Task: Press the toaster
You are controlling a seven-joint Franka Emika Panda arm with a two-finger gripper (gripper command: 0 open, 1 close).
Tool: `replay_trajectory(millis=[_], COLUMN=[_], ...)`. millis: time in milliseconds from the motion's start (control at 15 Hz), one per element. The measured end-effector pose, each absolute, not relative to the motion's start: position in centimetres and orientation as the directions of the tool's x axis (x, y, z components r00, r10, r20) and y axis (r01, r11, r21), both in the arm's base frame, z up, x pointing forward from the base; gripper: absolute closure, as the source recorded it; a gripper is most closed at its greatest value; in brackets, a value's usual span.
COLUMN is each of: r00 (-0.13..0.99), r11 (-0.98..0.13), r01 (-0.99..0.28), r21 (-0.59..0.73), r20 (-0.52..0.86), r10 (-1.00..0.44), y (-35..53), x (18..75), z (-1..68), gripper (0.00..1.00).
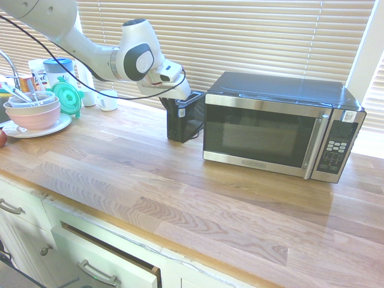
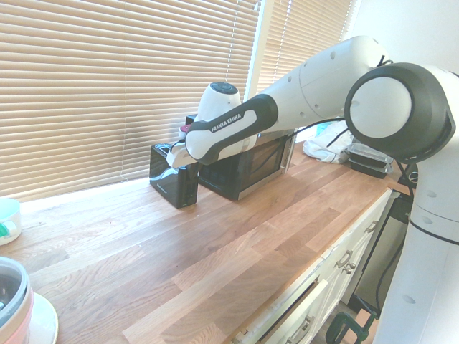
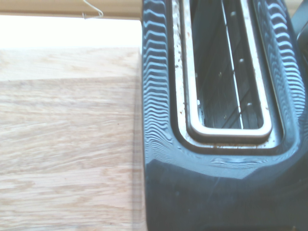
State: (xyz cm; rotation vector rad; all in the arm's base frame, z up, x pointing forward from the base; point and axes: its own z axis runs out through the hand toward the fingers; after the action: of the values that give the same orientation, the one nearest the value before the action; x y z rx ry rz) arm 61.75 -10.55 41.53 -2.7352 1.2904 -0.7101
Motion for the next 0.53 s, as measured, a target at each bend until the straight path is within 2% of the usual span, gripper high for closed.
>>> replay_trajectory(millis=[533], r00=[0.569], r11=[-0.655], r01=[-0.732], r21=[-0.187], r20=[0.359], r10=[-0.740], y=[-10.15], x=[62.18], z=[40.63], gripper=[1.00])
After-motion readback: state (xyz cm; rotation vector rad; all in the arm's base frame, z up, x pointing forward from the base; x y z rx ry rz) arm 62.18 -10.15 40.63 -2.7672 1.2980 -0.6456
